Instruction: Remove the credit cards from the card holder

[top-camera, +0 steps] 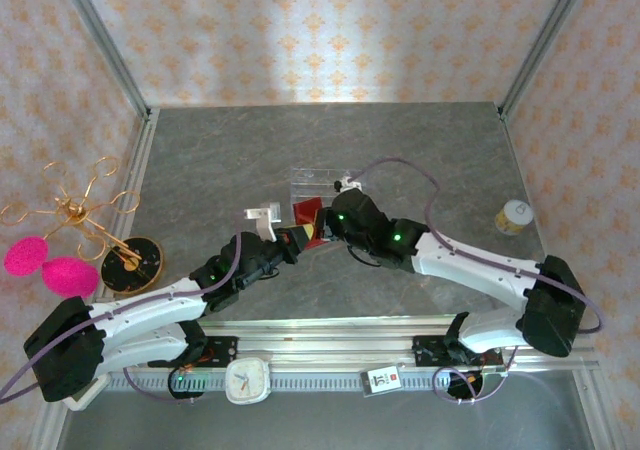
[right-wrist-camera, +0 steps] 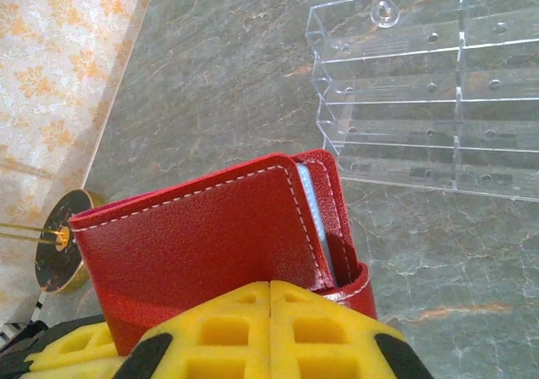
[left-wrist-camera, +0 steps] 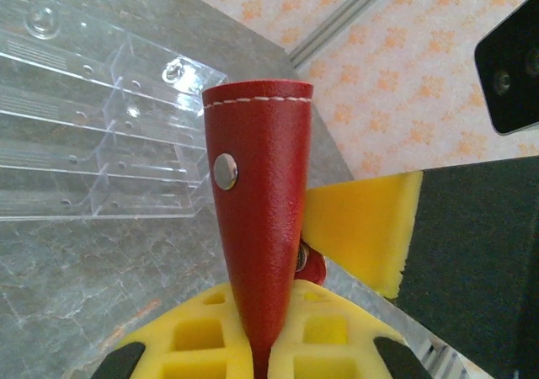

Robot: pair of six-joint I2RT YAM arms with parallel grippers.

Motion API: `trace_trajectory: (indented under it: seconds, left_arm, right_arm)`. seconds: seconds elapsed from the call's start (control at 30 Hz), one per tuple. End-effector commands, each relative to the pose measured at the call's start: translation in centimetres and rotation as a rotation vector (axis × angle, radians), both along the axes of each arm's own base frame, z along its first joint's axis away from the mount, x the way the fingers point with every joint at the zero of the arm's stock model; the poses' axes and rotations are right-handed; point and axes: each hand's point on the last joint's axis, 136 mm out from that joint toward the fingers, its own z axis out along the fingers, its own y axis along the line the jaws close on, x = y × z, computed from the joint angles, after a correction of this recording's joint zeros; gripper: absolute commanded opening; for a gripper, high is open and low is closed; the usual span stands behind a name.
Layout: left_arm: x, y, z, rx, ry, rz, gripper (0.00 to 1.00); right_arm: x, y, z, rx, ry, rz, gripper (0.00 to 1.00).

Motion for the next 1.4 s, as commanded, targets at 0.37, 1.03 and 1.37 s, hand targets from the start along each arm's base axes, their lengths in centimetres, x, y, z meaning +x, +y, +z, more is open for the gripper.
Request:
trace_trajectory:
  seconds: [0.37,1.03,1.37]
  left_arm:
    - [-0.9,0.7,4.1,-0.154,-0.102,-0.106,0.00]
    - [-2.6,0.4,6.0,-0.254,-0.159,-0.198,0.00]
    - [-2.0,-0.8,1.1,-0.198,0.002,-0.203,0.00]
  right_arm:
    - [-1.0,-6.2,0.0,-0.002,-0.121,0.035,0.28]
    - [-2.4,-2.7,3.2,0.348,-0.117,0.209,0.35]
    - [-2.5,-5.0,-0.6,0.226,-0.003,0.095,0.00]
